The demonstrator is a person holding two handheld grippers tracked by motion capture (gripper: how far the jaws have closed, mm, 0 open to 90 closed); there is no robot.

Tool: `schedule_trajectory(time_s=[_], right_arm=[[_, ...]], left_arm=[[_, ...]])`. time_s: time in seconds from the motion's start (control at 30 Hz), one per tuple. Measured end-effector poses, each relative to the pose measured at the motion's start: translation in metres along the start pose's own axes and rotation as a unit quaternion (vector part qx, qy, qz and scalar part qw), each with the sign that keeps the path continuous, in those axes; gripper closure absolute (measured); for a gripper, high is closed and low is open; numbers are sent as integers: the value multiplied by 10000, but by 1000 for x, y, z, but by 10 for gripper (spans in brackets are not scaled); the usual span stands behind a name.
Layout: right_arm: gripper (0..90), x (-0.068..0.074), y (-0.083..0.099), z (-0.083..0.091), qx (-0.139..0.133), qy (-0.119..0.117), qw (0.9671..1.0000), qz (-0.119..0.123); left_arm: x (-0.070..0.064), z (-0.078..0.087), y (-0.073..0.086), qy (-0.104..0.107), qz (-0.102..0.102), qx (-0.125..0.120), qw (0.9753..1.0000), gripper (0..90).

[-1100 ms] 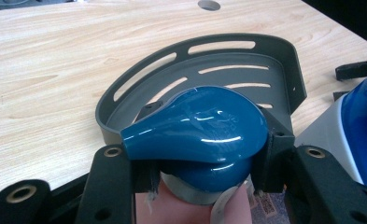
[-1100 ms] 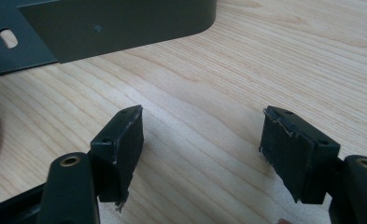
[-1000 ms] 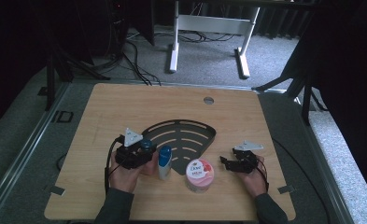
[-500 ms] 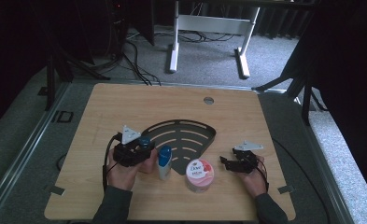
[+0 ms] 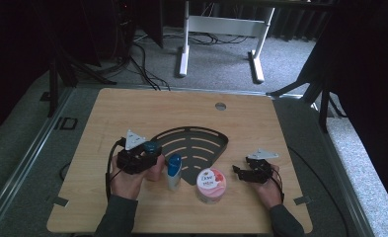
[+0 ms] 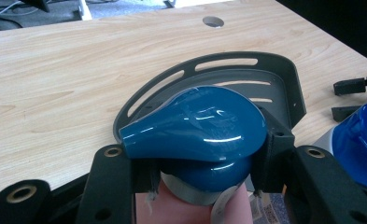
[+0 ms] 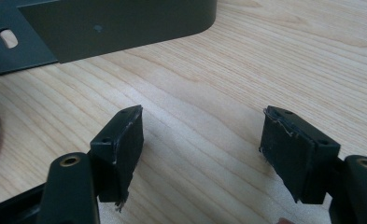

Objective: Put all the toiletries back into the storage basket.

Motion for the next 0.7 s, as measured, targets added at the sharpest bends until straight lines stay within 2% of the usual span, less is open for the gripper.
schedule_trajectory(time_s=[0.7], right_arm=[[296,0,0,0,3,-1,10000,-7]], left_arm=[[8,7,-20,94,-106,-126,9998,527]])
Point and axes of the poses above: each handheld gripper's, and its own axes: z roughly backward along the jaws, y roughly out of its underside, x roughly to its left, the point moved 10 cm from there along -z, roughly forward along the jaws, and after that the axes turned 7 degrees about -z, right-handed, at the moved point
